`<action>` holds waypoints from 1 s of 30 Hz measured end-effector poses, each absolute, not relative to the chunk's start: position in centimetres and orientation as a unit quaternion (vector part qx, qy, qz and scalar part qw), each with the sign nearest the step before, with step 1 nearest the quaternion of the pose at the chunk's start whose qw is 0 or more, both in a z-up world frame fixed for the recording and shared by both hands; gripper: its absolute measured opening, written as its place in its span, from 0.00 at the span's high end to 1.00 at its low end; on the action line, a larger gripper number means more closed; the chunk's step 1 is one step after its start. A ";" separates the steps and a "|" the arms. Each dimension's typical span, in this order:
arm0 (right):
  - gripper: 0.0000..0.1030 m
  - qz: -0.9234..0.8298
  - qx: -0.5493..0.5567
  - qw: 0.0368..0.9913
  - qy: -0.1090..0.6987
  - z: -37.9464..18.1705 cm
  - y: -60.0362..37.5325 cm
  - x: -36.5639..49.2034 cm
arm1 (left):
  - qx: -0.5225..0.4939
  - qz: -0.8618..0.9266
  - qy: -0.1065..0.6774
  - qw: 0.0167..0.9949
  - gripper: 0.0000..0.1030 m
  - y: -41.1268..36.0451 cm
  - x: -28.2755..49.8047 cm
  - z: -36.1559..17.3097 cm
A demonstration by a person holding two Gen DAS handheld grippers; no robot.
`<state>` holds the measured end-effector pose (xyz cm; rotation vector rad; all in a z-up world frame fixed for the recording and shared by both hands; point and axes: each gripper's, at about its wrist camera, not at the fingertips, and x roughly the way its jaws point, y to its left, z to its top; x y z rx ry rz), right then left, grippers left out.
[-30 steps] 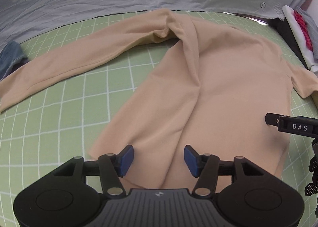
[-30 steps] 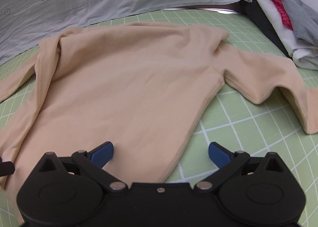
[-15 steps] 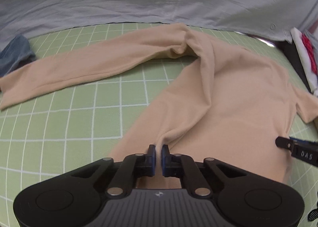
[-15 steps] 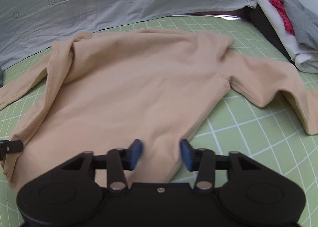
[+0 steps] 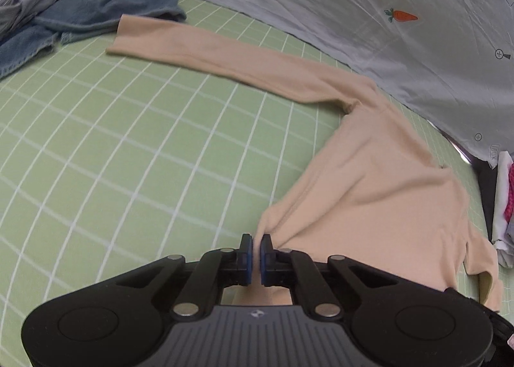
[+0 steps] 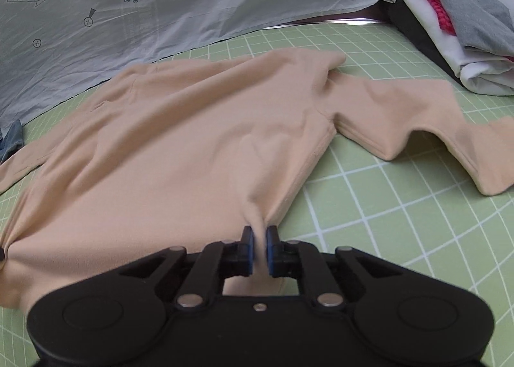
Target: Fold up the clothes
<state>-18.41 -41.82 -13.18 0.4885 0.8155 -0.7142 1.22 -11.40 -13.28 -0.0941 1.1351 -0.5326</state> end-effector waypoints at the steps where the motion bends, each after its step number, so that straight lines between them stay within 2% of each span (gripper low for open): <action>1: 0.92 -0.335 0.229 0.829 0.386 -13.2 -41.8 -18.9 | -0.044 -0.245 0.535 0.807 0.95 -11.1 0.1 -13.5; 12: 0.91 -0.318 0.195 0.846 0.380 -11.4 -43.4 -22.5 | -0.068 -0.236 0.558 0.792 0.95 -10.2 -6.6 -13.7; 14: 0.79 -0.325 0.203 0.842 0.380 -11.4 -43.8 -23.0 | -0.061 -0.233 0.557 0.795 0.94 -10.3 -6.8 -13.7; 15: 0.64 -0.337 0.207 0.836 0.382 -11.6 -43.9 -23.3 | -0.058 -0.232 0.556 0.796 0.94 -10.4 -6.9 -13.6; 16: 0.57 -0.344 0.213 0.831 0.381 -11.7 -43.9 -23.6 | -0.054 -0.231 0.555 0.797 0.90 -10.4 -6.9 -13.5; 18: 0.58 -0.349 0.235 0.825 0.377 -12.1 -43.8 -24.5 | -0.046 -0.230 0.552 0.800 0.89 -10.6 -6.9 -13.4; 22: 0.58 -0.346 0.270 0.816 0.376 -12.8 -42.7 -26.0 | -0.017 -0.241 0.544 0.803 0.75 -11.3 -6.7 -13.1; 27: 0.58 -0.339 0.280 0.814 0.379 -13.2 -41.4 -27.3 | 0.003 -0.258 0.546 0.797 0.74 -12.1 -6.4 -13.4; 30: 0.63 -0.336 0.281 0.814 0.381 -13.3 -41.1 -27.6 | 0.015 -0.262 0.551 0.793 0.74 -12.4 -6.5 -13.8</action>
